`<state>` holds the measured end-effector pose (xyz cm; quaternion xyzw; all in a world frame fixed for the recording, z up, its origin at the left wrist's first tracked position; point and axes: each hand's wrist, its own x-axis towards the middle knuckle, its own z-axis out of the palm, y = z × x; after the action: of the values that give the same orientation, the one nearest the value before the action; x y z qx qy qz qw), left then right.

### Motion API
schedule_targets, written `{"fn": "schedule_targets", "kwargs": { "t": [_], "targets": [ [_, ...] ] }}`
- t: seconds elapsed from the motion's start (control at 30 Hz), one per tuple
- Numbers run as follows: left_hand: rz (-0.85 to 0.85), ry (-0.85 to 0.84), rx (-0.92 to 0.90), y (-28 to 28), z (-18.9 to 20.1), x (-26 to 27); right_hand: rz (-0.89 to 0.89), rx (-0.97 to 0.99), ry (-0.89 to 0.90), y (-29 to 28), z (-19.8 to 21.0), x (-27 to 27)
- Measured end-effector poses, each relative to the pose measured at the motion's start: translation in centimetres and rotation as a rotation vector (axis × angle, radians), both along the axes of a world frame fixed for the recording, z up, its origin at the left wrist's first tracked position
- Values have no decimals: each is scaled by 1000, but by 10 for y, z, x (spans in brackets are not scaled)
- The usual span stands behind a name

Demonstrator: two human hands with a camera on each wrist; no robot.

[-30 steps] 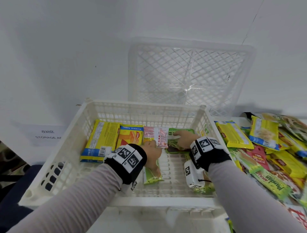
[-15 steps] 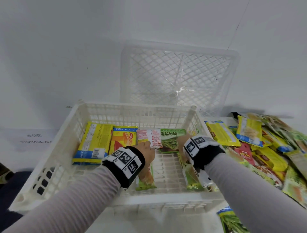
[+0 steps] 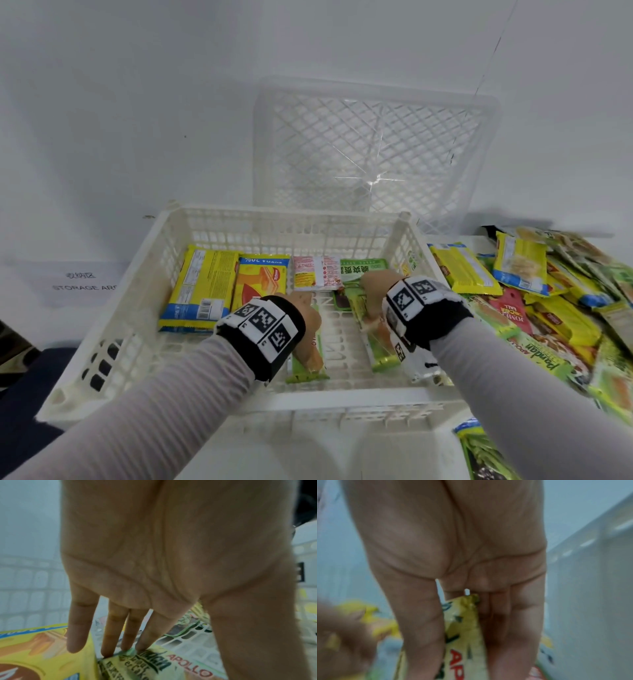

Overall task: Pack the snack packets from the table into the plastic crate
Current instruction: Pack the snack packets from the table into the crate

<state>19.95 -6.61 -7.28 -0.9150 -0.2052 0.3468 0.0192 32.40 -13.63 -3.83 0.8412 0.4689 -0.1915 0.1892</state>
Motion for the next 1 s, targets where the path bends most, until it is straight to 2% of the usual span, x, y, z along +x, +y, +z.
{"fn": "schedule_targets", "kwargs": {
  "t": [0.1, 0.17, 0.27, 0.43, 0.53, 0.67, 0.8, 0.9, 1.0],
  "targets": [
    [34, 15, 25, -2, -6, 0, -28, 57, 185, 10, 4, 0],
    [-10, 69, 63, -3, -12, 0, -83, 83, 315, 16, 6, -4],
    [2, -27, 64, -3, -14, -2, -182, 153, 464, 19, -1, -9],
    [116, -101, 26, 4, -7, -9, -204, 289, 404, 20, -25, -12],
    [104, -131, 28, 4, -5, -6, -256, 375, 485, 19, -28, -8],
    [82, -75, -30, 0, -10, -5, -243, 383, 470, 19, -34, -5],
    [89, -59, -33, 1, -9, -7, -70, 371, 243, 20, -26, 3],
    [111, -120, -66, 3, -8, -5, 21, 383, 204, 17, -17, 2],
    [98, -56, -51, 6, -9, -5, 177, 163, 167, 17, -21, -16]
  ]
}}
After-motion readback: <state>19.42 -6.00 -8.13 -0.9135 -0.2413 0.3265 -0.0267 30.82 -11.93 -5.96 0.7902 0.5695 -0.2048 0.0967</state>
